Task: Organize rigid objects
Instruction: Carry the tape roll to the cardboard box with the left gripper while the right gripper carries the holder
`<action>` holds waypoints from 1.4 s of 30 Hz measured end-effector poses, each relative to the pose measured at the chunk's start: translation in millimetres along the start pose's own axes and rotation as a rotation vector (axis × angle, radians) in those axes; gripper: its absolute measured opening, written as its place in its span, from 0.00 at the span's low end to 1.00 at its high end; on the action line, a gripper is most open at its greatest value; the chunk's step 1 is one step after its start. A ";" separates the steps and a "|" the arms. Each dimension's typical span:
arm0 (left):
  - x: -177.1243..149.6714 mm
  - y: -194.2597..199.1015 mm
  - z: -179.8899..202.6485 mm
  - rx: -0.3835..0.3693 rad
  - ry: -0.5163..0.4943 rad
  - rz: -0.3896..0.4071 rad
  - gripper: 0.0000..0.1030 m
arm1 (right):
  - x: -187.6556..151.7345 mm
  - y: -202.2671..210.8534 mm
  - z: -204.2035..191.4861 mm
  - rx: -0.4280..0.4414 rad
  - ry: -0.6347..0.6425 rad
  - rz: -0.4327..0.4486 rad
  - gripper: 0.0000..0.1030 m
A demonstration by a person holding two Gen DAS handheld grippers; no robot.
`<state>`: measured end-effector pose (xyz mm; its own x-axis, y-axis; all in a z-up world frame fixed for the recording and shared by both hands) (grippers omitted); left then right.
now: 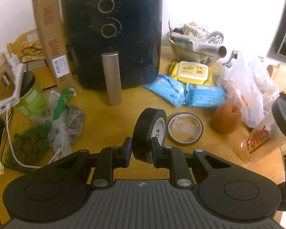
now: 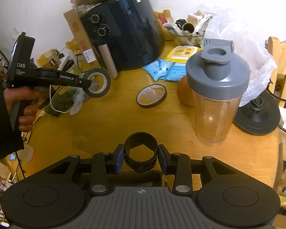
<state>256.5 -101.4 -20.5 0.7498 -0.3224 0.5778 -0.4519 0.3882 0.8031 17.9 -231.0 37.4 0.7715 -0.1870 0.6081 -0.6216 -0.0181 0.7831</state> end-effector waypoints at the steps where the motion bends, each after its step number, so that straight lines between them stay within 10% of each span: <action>1: -1.4 4.2 -0.6 -0.002 0.008 0.002 0.21 | -0.2 0.4 -0.8 0.006 0.004 0.001 0.39; 42: -112.3 122.3 0.8 0.004 0.116 -0.009 0.21 | -12.2 18.1 -18.2 0.154 0.108 0.007 0.39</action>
<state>116.7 -18.4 12.9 0.8050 -0.2235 0.5496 -0.4463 0.3824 0.8091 -0.2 -211.2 46.5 0.7721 -0.0810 0.6304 -0.6339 -0.1686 0.7548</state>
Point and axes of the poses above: each gripper's, at about its wrist camera, not at the fingertips, and y roughly against the way its jaws point, z to its right, x to its top, the point moved 4 cm from there along -y, roughly the way its jaws point, and after that the axes turned 14 degrees about y, right-handed, at the moved point
